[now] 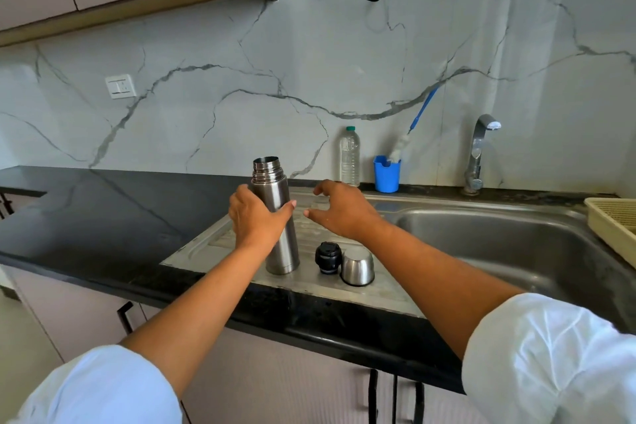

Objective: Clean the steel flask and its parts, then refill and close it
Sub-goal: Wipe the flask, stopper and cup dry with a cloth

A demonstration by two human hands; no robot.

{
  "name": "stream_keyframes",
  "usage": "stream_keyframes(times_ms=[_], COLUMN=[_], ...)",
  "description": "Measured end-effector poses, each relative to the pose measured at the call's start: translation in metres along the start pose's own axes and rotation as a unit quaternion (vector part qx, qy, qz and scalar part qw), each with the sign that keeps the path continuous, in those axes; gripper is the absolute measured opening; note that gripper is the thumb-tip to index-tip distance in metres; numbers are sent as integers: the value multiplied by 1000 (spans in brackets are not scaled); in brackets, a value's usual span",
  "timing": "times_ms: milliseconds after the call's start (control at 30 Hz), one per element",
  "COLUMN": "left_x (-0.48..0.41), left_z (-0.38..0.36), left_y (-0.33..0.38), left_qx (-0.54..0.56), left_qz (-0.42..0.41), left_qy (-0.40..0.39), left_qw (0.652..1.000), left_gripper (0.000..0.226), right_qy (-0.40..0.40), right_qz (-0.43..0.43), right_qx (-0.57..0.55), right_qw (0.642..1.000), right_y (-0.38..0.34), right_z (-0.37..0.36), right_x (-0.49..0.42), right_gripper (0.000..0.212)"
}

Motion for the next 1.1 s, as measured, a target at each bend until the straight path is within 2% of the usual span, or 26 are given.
stream_keyframes(times_ms=[100, 200, 367, 500, 567, 667, 800, 933, 1033, 1100], left_x=[-5, -5, -3, 9, 20, 51, 102, 156, 203, 225], left_z=[-7, -11, -15, -26, -41, -78, -137, -194, -226, -236], left_y=[0, 7, 54, 121, 149, 180, 201, 208, 204, 202], left_qx=[33, 65, 130, 209, 256, 339, 414, 386, 344, 329], left_qz=[25, 40, -47, -100, -101, -56, 24, 72, 132, 159], left_qy=[-18, -24, -38, -70, -93, -141, -213, -331, -450, -492], left_qw=[999, 997, 990, 970, 957, 929, 885, 858, 813, 790], left_gripper=[67, 63, 67, 63, 59, 50, 45, 58, 53, 52], right_qy=[-4, -2, 12, 37, 53, 73, 104, 97, 103, 92], right_qz=[-5, -20, -43, -66, -76, -95, -131, -193, -249, -270], right_qx=[1, -2, -31, -54, -74, -97, -86, -58, -55, -43], right_qw=[1000, 1000, 999, 996, 993, 988, 982, 975, 962, 957], right_y=[7, 19, 42, 67, 81, 111, 156, 205, 235, 248], right_z=[1, 9, 35, 67, 86, 116, 151, 170, 175, 178], right_x=[3, 6, 15, 24, 31, 50, 83, 115, 132, 140], right_gripper=[59, 59, 64, 81, 92, 100, 86, 82, 75, 76])
Point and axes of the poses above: each hand's wrist, its own x-axis away from the middle knuckle, its own z-axis out of the back of the hand, y = z × x, the point moved 6 cm from there along -x, towards the middle knuckle, and after that the axes turned 9 degrees about y, right-handed, at the moved point
